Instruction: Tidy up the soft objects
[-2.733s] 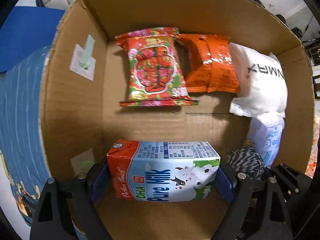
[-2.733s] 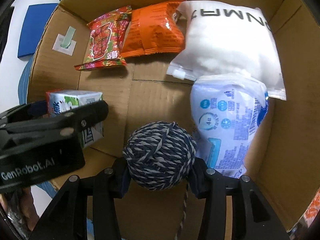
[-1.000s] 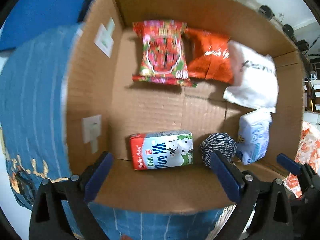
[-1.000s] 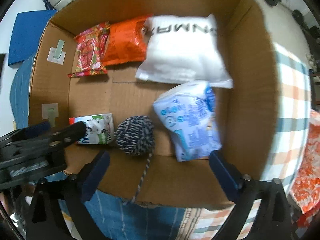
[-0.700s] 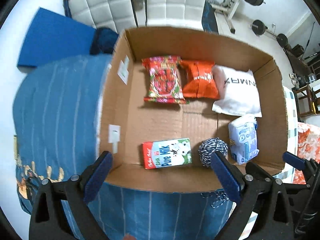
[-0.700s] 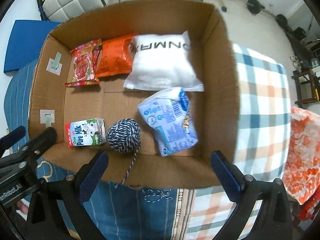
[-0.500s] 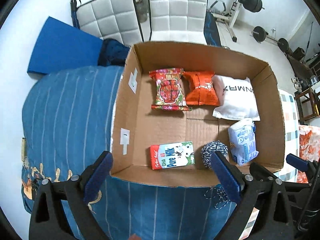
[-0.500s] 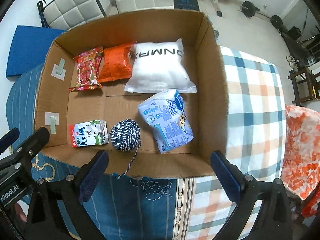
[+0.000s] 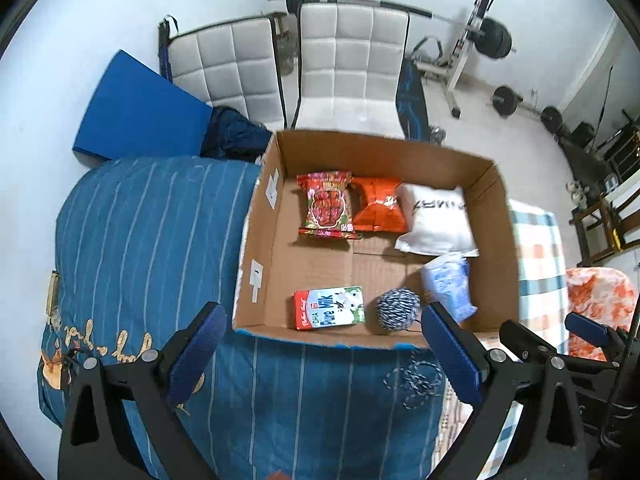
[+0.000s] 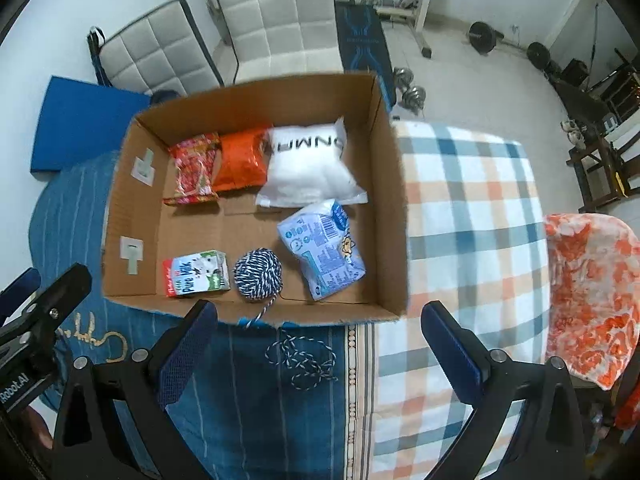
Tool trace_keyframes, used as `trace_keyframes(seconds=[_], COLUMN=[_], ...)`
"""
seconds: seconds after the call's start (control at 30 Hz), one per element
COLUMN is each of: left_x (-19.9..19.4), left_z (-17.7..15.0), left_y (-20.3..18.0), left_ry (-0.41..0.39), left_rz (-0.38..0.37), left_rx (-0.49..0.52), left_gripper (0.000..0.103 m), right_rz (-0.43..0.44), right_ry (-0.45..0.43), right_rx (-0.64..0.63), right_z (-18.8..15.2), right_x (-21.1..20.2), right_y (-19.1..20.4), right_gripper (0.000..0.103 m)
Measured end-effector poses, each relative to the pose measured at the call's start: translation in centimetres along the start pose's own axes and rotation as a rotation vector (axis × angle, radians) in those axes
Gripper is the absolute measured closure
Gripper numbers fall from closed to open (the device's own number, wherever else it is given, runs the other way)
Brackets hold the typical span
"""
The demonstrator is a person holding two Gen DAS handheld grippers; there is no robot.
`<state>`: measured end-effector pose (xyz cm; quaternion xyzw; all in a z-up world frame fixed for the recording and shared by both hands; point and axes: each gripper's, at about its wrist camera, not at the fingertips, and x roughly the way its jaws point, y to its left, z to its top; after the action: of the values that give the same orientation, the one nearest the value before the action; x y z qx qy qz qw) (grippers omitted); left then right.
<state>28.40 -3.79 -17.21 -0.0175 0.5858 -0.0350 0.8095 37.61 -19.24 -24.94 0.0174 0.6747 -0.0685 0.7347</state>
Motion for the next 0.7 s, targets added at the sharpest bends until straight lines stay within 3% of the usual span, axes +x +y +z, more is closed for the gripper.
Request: trace_keyframes(seconds=[0.4, 0.7], left_x=[-12.6, -19.8], left_z=[-4.9, -8.3], left_y=[0.6, 1.1], left_ry=[-0.181, -0.253], left_rz=[0.004, -0.021], left_rx=[0.027, 0.033], left_gripper=[0.001, 0.001], right_rz=[0.062, 0.077], right_ry=[-0.177, -0.272], right_rx=[0.014, -0.039], right_z=[-8.0, -14.5], right_x=[-13.3, -21.3], right_y=[-0.4, 0.5], right_gripper=[0.000, 0.000])
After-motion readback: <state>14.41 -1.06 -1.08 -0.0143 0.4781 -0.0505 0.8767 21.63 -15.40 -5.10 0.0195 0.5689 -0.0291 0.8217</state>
